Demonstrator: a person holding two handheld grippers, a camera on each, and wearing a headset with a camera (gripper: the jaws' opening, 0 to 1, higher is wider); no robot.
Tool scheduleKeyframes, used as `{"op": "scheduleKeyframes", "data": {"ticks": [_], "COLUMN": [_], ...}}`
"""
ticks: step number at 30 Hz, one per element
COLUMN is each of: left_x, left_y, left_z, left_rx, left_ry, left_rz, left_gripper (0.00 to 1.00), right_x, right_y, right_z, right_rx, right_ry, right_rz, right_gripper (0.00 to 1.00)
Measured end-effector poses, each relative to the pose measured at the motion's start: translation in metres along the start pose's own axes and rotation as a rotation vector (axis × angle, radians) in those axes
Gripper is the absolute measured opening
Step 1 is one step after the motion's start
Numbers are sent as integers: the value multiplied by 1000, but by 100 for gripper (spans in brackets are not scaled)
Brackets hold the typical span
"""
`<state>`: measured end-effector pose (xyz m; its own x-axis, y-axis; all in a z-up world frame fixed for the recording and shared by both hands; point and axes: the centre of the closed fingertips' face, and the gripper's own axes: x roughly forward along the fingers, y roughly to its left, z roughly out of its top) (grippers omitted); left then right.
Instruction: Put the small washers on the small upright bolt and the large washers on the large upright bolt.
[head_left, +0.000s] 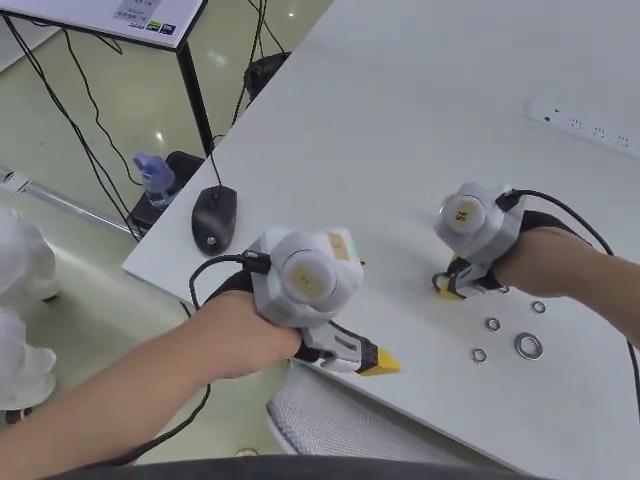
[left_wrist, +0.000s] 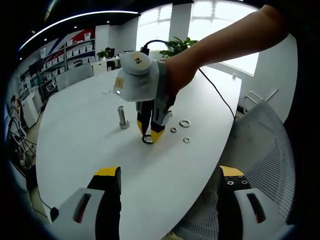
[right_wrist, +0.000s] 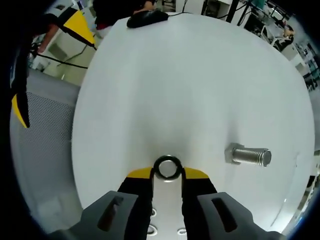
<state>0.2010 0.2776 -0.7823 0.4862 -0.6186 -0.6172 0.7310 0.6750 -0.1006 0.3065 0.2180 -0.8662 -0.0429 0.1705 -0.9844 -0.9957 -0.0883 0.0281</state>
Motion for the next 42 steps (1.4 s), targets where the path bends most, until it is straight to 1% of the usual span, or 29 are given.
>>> {"op": "scheduleKeyframes", "data": {"ticks": [5,9,14,16,17,19,24,28,32,35,38,40,42], "left_x": [0,0,0,0,0,0,1,2,3,4,5,5,5], "left_y": [1,3,5,5,5,4,5,5,4,4,4,5,6], "left_z": [2,2,3,3,3,3,6,5,5,6,4,4,4], "left_rx": [2,5,8,9,15,16,7,-3,-1,3,1,-1,-3], "left_ry": [-5,-6,-11,-15,-18,-14,-20,-18,-16,-26,-15,-12,-12], "left_rz": [6,13,22,22,24,22,28,27,29,27,29,27,28], "left_gripper": [78,79,80,82,82,83,85,87,89,90,90,89,90], "right_x": [-14,-27,-43,-50,-47,-50,-69,-78,-83,-85,-87,-86,-86], "right_y": [-2,-6,-11,-15,-19,-24,-39,-50,-57,-62,-68,-78,-81], "right_z": [-7,-14,-18,-19,-22,-22,-20,-19,-15,-9,-3,1,4], "right_rx": [19,33,42,42,44,47,61,70,70,72,80,83,82], "right_ry": [-4,1,-3,-3,-5,-7,-23,-30,-32,-42,-57,-63,-67], "right_rz": [4,-5,-16,-28,-30,-36,-61,-77,-86,-88,-87,-87,-90], "right_gripper": [21,21,21,21,21,21,21,21,21,21,21,21,21]}}
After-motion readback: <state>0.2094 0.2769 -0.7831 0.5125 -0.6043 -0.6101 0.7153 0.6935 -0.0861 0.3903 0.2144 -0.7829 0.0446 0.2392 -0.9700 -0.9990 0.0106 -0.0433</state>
